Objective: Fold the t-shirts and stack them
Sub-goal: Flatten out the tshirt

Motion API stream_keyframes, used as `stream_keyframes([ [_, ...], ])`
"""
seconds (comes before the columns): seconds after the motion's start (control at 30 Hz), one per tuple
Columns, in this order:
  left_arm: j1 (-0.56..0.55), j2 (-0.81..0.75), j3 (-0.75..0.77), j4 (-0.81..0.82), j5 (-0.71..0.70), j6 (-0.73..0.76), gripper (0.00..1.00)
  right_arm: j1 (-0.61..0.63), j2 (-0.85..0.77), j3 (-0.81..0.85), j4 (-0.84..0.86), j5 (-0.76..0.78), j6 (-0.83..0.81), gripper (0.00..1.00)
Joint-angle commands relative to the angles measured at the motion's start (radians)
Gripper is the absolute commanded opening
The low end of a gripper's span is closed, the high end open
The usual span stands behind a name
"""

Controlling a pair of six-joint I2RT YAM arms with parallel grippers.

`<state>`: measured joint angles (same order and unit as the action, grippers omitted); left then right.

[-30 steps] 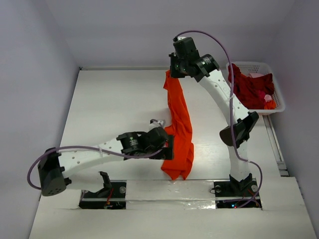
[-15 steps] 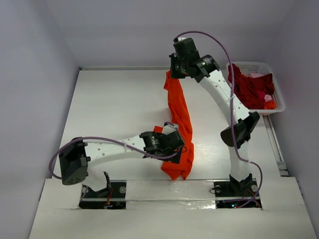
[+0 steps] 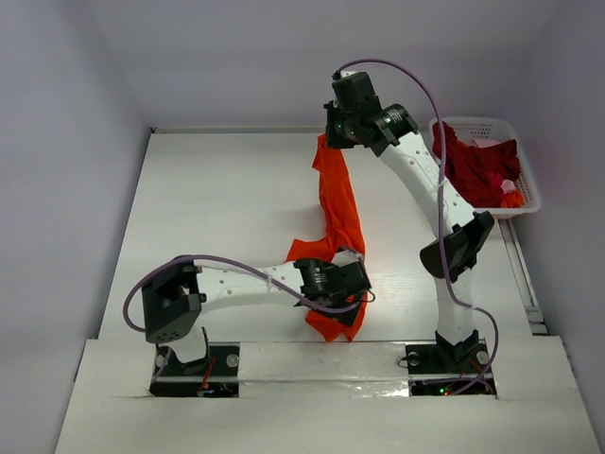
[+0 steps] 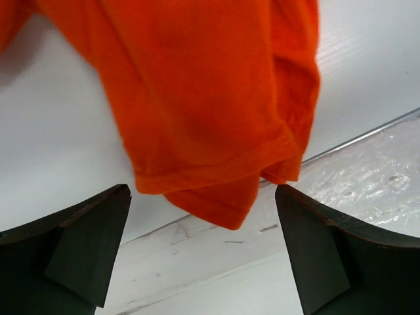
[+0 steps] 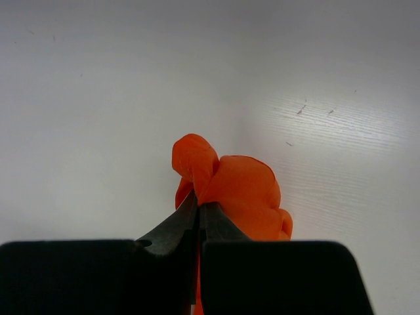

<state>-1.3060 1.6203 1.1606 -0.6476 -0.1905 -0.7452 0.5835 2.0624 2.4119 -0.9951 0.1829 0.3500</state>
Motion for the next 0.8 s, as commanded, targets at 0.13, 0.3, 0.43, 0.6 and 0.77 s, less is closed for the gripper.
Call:
stream_keyframes([
  [0.13, -0.028, 0.092, 0.149, 0.032, 0.059, 0.109, 0.91, -0.010, -0.056, 0.000, 0.064, -0.003, -0.016, 0.00],
  [0.3, -0.038, 0.136, 0.200, 0.028, 0.085, 0.135, 0.91, -0.010, -0.054, 0.000, 0.065, -0.003, -0.017, 0.00],
  [0.43, -0.049, 0.173, 0.229, 0.005, 0.098, 0.150, 0.91, -0.010, -0.059, -0.002, 0.067, -0.002, -0.019, 0.00],
  [0.6, -0.058, 0.216, 0.263, -0.046, 0.112, 0.156, 0.92, -0.010, -0.062, 0.004, 0.069, -0.002, -0.019, 0.00],
  [0.77, -0.058, 0.250, 0.286, -0.080, 0.106, 0.156, 0.91, -0.019, -0.067, 0.006, 0.070, -0.003, -0.019, 0.00],
])
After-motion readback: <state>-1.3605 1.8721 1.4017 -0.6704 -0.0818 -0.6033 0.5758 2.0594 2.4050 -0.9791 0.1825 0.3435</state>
